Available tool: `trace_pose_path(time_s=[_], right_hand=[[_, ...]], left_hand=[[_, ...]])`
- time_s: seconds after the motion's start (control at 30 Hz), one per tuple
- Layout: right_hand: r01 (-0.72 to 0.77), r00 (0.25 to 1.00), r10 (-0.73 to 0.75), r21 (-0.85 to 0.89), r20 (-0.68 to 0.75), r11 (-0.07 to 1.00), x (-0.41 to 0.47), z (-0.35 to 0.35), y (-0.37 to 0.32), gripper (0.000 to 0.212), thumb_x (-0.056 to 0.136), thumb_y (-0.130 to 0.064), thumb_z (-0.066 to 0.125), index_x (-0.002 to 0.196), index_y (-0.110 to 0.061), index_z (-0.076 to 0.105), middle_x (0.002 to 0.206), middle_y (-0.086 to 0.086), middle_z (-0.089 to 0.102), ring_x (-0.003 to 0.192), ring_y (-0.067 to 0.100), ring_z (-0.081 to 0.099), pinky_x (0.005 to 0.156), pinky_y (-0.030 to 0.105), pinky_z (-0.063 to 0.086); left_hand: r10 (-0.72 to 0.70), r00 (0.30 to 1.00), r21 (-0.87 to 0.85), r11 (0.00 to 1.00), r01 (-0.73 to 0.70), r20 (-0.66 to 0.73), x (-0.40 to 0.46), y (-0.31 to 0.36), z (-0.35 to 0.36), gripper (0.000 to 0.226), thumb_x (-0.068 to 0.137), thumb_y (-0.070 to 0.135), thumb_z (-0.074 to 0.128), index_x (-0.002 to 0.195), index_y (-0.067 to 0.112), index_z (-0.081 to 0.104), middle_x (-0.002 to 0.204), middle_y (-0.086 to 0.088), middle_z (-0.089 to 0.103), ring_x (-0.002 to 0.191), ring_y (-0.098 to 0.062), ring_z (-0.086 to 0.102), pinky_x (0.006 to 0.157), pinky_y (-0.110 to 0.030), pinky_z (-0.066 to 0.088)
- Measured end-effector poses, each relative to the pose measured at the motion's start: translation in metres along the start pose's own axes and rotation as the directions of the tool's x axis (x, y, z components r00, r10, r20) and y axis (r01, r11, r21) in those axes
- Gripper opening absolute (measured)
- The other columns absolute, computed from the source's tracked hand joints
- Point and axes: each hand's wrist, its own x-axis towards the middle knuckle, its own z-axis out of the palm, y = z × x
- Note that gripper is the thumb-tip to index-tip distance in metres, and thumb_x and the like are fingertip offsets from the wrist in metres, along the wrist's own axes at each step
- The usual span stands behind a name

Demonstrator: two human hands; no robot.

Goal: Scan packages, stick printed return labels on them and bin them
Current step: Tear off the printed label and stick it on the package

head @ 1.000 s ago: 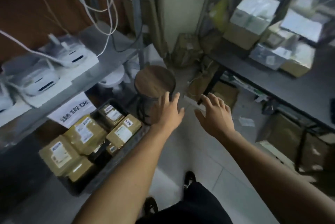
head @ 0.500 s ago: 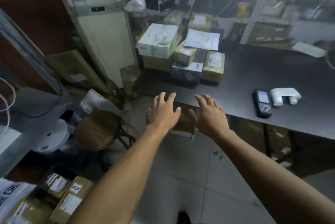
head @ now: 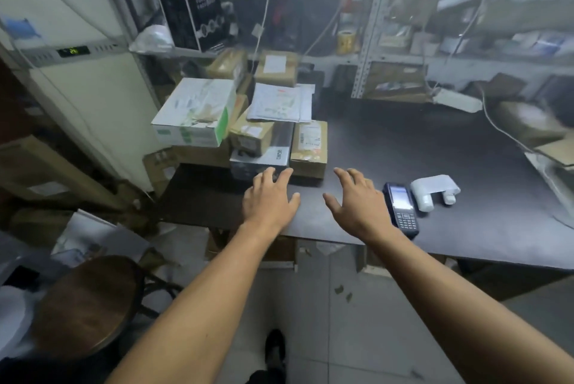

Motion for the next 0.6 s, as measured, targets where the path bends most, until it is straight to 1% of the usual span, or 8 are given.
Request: trace_pose_path(time_s=[0.1,0.3,0.43,0.6], right_hand=[[-0.03,0.999,0.03,-0.007,0.017,1.0,0.029,0.003,0.001,0.063,0.097,-0.051,0.044,0.152,-0.026,0.025,0.157,0.006,0.029,0.14,0.029,0.033,0.108,0.046,0.037],[-0.106,0.991,0.106,-0.008,0.082,0.994,0.083,0.019,0.0,0.062,0.098,-0.051,0.044,0.152,-0.029,0.025,0.157,0.006,0.028,0.139,0.028,0.036,0.107,0.046,0.04],[-0.153,0.976,0.148,0.024,0.159,0.988,0.107,0.044,0.006,0.06,0.097,-0.052,0.044,0.151,-0.031,0.027,0.154,0.008,0.032,0.135,0.03,0.041,0.105,0.047,0.042],[-0.221,0.95,0.2,0.068,0.24,0.973,0.132,0.061,0.017,0.059,0.098,-0.05,0.045,0.151,-0.032,0.026,0.156,0.012,0.029,0.137,0.034,0.039,0.107,0.048,0.041]], left_hand=[[0.018,1.0,-0.039,0.999,-0.018,0.016,0.034,0.002,0.006,0.059,0.098,0.046,0.05,0.151,0.031,0.03,0.155,-0.006,0.03,0.144,-0.025,0.026,0.109,-0.044,0.035],[0.038,0.997,-0.078,0.996,-0.032,0.069,0.093,-0.008,0.017,0.059,0.099,0.046,0.049,0.152,0.031,0.028,0.159,-0.008,0.026,0.145,-0.027,0.026,0.11,-0.045,0.035],[0.049,0.993,-0.069,0.997,-0.042,0.112,0.12,-0.017,0.033,0.059,0.099,0.046,0.048,0.152,0.031,0.028,0.159,-0.008,0.026,0.144,-0.027,0.026,0.109,-0.044,0.035],[0.09,0.983,-0.053,0.995,-0.083,0.158,0.141,-0.019,0.051,0.057,0.099,0.043,0.049,0.151,0.031,0.029,0.157,-0.007,0.028,0.144,-0.026,0.025,0.109,-0.044,0.035]])
